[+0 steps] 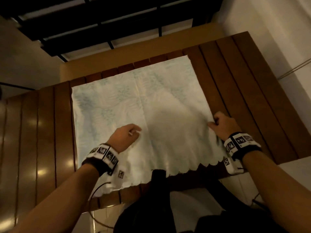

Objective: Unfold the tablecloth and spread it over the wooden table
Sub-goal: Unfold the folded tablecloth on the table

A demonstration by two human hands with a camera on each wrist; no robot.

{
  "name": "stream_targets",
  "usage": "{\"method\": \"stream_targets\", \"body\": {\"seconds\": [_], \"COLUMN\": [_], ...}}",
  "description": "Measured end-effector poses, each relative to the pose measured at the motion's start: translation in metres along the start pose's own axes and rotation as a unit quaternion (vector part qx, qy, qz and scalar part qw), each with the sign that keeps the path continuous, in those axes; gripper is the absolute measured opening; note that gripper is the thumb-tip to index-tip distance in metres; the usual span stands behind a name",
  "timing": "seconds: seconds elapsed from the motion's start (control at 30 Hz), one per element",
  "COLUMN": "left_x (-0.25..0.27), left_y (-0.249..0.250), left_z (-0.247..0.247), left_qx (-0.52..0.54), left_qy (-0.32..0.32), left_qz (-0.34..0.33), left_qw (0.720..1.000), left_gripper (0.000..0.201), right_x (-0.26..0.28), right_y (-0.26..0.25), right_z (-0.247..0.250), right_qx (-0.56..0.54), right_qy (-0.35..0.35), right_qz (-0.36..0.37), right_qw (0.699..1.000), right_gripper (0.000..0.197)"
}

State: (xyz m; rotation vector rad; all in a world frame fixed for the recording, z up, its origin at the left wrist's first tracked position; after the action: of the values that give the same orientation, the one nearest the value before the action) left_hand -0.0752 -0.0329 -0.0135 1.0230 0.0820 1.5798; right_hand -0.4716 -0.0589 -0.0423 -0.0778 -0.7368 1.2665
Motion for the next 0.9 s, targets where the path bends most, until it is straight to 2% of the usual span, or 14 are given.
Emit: {"method": "stream_targets", "body": {"seconds": [0.1, 0.17, 0.23, 0.3, 0.43, 0.5, 0.57, 0.63, 0.73, 0.77, 0.8, 0.9], "left_x": [0.053, 0.082, 0.104, 0.117, 0.132, 0.132, 0.127, 0.123, 0.117, 0.115, 0.114, 0.114], "left_y": [-0.077, -0.123, -0.164, -0.196, -0.214, -0.209, -0.202, -0.194, -0.185, -0.18, -0.176, -0.16], "left_z": [0.03, 0.047, 0.06, 0.066, 0.065, 0.063, 0.063, 0.066, 0.069, 0.069, 0.07, 0.073], "left_qx": [-0.101, -0.159, -0.201, -0.238, -0.349, -0.39, -0.424, -0.443, -0.452, -0.44, -0.404, -0.176], "left_qy": [0.036, 0.037, 0.046, 0.048, 0.001, -0.015, -0.028, -0.037, -0.032, -0.024, -0.01, -0.025], "left_qz": [-0.022, -0.035, -0.057, -0.102, -0.15, -0.172, -0.204, -0.237, -0.276, -0.279, -0.283, -0.225], "left_qw": [0.994, 0.986, 0.977, 0.965, 0.925, 0.904, 0.882, 0.864, 0.848, 0.853, 0.87, 0.958], "left_gripper": [0.02, 0.022, 0.024, 0.029, 0.05, 0.054, 0.044, 0.026, 0.016, 0.011, 0.005, 0.007], "right_x": [0.016, 0.036, 0.061, 0.082, 0.115, 0.13, 0.139, 0.143, 0.15, 0.152, 0.154, 0.163], "right_y": [-0.006, -0.015, -0.027, -0.048, -0.101, -0.124, -0.144, -0.158, -0.169, -0.173, -0.178, -0.196], "right_z": [0.002, 0.002, -0.005, -0.021, -0.068, -0.094, -0.118, -0.138, -0.158, -0.162, -0.164, -0.17], "right_qx": [0.037, 0.081, 0.156, 0.202, 0.207, 0.206, 0.208, 0.21, 0.211, 0.203, 0.191, 0.106], "right_qy": [0.034, 0.098, 0.177, 0.222, 0.168, 0.136, 0.098, 0.048, 0.005, -0.002, -0.006, -0.029], "right_qz": [-0.027, -0.028, -0.007, 0.032, 0.088, 0.115, 0.154, 0.161, 0.176, 0.179, 0.182, 0.197], "right_qw": [0.998, 0.992, 0.972, 0.953, 0.96, 0.962, 0.961, 0.963, 0.961, 0.963, 0.965, 0.974], "right_gripper": [0.031, 0.034, 0.029, 0.024, 0.018, 0.016, 0.014, 0.014, 0.013, 0.013, 0.012, 0.013]}}
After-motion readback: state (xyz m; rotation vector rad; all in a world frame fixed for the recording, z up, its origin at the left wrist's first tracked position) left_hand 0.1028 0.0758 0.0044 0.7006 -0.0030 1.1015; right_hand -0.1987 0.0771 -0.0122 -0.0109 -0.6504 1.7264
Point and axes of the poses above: each hand's wrist, its own x-axis away from the middle knuckle, its own z-axis out of the back of the hand, y = z × x, the point moved 1 cm from there along -x, towards the middle knuckle, and after that the axes turned 4 degrees about z, right-handed, at the moved point
